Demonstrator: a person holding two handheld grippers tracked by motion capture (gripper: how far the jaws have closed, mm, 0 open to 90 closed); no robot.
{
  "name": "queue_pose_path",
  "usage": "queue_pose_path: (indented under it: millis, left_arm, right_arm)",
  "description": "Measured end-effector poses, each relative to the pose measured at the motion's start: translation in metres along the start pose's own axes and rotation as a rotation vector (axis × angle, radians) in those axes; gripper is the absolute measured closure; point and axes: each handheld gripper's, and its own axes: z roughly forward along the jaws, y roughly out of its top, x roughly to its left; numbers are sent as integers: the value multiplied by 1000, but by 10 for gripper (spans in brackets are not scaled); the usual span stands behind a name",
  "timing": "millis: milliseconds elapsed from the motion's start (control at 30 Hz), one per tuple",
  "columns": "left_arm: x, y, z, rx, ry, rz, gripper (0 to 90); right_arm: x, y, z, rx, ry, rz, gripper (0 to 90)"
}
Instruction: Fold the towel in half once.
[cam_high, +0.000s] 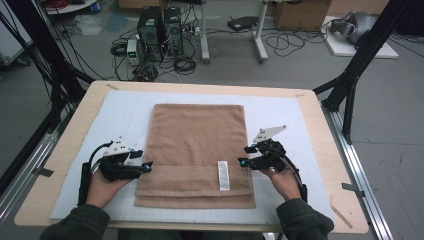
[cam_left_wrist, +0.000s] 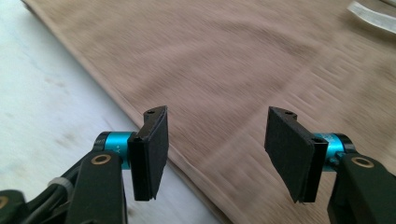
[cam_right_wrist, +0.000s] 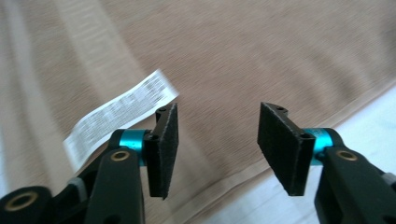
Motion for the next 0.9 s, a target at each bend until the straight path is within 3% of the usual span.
queue_pose_path:
  millis: [100,233,333,467,600,667,900]
  left_arm:
    - [-9,-10,-7,15,-41,10,472]
    - [-14,-19,-10,24,-52,6,538]
    - [-14,-24,-5,68,-59,0,568]
    - [-21,-28,-1,69,-23,50,695]
    - [-21,-26,0,77,-23,28,828]
    - [-21,-23,0,86,-24,27,848]
    - [-20,-16,-15,14,-47,13,868]
  right_arm:
    - [15,-12,1,18,30,-27,533]
    - [29,-26,6,50,52,-53,551]
    - [31,-33,13,72,55,-46,572]
    - [31,-36,15,59,56,-54,692]
    - [30,-35,15,54,72,-57,820]
    - [30,-34,15,57,76,-56,848]
    - [34,-23,0,31,71,-79,854]
